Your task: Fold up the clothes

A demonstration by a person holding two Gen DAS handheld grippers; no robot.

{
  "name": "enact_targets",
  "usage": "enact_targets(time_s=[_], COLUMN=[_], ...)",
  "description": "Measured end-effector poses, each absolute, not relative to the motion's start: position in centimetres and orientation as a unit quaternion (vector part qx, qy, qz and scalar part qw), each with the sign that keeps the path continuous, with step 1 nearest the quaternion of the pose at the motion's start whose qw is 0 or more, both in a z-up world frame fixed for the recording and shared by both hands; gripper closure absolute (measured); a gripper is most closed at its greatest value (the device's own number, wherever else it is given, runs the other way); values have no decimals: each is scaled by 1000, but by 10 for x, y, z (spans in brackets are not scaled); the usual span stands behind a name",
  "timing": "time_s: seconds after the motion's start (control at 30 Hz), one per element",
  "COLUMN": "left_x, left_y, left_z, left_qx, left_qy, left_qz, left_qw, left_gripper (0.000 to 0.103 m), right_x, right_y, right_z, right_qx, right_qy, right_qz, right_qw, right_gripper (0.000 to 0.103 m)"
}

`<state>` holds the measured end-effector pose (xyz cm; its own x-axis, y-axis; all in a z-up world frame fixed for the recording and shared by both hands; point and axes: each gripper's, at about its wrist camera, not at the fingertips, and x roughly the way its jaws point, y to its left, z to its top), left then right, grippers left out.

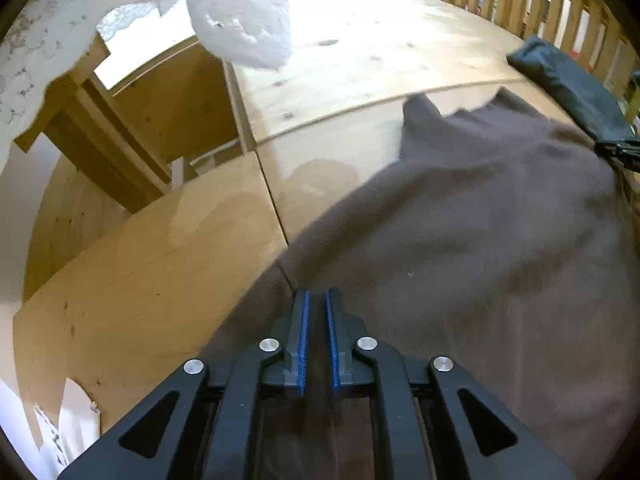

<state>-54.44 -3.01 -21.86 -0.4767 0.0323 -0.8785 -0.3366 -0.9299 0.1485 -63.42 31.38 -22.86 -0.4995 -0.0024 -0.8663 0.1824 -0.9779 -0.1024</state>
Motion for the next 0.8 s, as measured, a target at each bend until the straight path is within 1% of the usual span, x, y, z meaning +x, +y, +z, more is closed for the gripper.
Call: enact_targets(time_s=[0.1, 0.2, 0.23, 0.27, 0.33, 0.37, 0.4, 0.43, 0.47, 0.5, 0.57, 0.63, 0.8], left_x=[-544, -552, -555, -558, -563, -567, -569, -567, -560, -546, -509, -463, -345], left_y=[-15, 1, 9, 11, 15, 12, 6, 1, -3, -6, -11, -24, -53], left_z=[-216, -231, -236, -240, -248, -250, -249, -246, -241, -234, -219, -205, -187], left_qx=[-486, -500, -503, -501, -493, -493, -497, -499, -499, -494, -485, -492, -536], left_qy=[131, 125, 125, 135, 158, 156, 142, 125, 115, 119, 135, 124, 99], left_qz=[852, 841, 838, 840, 846, 849, 852, 853, 853, 854, 853, 845, 811], left_qw=[148, 166, 170, 159, 128, 106, 88, 87, 99, 112, 140, 170, 212], left_gripper=[94, 94, 94, 94, 91, 92, 97, 98, 96, 93, 93, 92, 92], right_x=[-637, -647, -651, -657, -673, -676, -674, -663, -652, -640, -597, -545, -434], right_y=[288, 268, 262, 263, 276, 283, 289, 294, 299, 304, 310, 321, 339], right_z=[-228, -246, -252, -253, -254, -251, -245, -236, -227, -218, -205, -198, -213], right_qx=[505, 517, 520, 514, 513, 517, 518, 517, 516, 514, 522, 543, 604], right_qy=[75, 116, 130, 144, 148, 132, 115, 100, 85, 71, 54, 43, 45], right_qz=[-852, -840, -837, -841, -845, -845, -847, -849, -850, -851, -841, -821, -765], right_qw=[116, 114, 111, 91, 34, 25, 26, 45, 63, 83, 130, 172, 217], right_gripper=[102, 102, 102, 102, 102, 101, 101, 101, 101, 101, 99, 99, 98])
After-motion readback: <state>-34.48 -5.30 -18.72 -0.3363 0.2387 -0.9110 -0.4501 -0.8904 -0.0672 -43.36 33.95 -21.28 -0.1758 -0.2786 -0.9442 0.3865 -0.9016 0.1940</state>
